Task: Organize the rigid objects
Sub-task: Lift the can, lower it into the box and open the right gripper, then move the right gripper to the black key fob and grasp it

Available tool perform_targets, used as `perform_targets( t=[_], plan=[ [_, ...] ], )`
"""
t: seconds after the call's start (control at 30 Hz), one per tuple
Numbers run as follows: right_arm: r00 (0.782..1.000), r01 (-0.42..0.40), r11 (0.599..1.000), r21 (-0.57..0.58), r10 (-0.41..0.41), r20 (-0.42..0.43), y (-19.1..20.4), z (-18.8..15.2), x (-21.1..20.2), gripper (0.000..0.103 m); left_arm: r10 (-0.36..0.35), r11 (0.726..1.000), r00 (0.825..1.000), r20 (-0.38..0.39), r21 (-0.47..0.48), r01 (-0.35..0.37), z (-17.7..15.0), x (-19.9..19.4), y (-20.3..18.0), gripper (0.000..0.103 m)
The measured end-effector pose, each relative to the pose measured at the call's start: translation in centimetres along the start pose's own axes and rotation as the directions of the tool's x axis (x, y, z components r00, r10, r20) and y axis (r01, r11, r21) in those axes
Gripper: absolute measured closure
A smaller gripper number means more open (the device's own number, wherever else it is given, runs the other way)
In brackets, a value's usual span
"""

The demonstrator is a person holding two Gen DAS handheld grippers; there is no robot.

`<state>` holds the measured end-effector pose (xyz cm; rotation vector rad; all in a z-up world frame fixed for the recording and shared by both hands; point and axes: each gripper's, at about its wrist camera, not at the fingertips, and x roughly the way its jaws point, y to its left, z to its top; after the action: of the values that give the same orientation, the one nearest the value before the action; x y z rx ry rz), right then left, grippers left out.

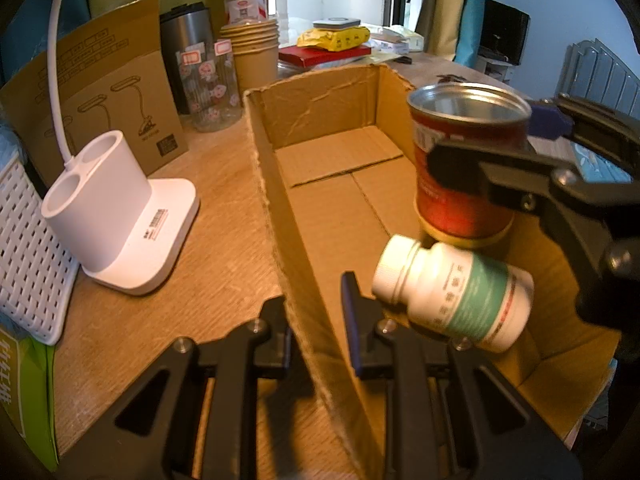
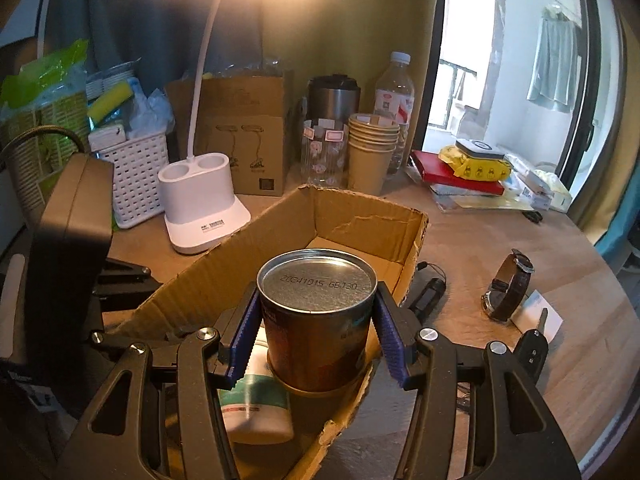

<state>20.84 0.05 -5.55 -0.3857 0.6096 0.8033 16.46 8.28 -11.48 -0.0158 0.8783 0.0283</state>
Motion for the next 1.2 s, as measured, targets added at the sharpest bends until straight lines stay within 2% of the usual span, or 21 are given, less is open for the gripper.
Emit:
perform_targets(
  t=[0.23, 0.5, 0.9, 1.2],
  plan=[
    [0.999, 0.008, 1.000, -0.015, -0.009, -0.034, 0.1, -0.8, 0.1, 0.045, 0.001, 1.000, 1.000, 0.001, 0.001, -0.001, -0.1, -0.1, -0.2, 0.082],
    [1.000, -0.004, 0.999, -0.044, 0.003, -0.009, 0.7, -1.3, -0.9, 0.032, 0.000, 1.000, 1.000, -0.001, -0.002, 0.000, 0.0, -0.1, 0.2, 0.082],
    [0.999, 0.004, 1.000, 0.008, -0.004, 0.045, -0.5, -1.1, -2.4, 0.032, 0.000, 1.000, 1.000, -0.001, -0.003, 0.000, 0.0, 0.0, 0.2, 0.081],
    [0.994, 0.075, 0.993, 0.089, -0.081, 0.076, -3.7, -1.2, -3.7, 0.032, 0.000, 1.000, 1.000, -0.001, -0.003, 0.000, 0.0, 0.0, 0.2, 0.081]
  ],
)
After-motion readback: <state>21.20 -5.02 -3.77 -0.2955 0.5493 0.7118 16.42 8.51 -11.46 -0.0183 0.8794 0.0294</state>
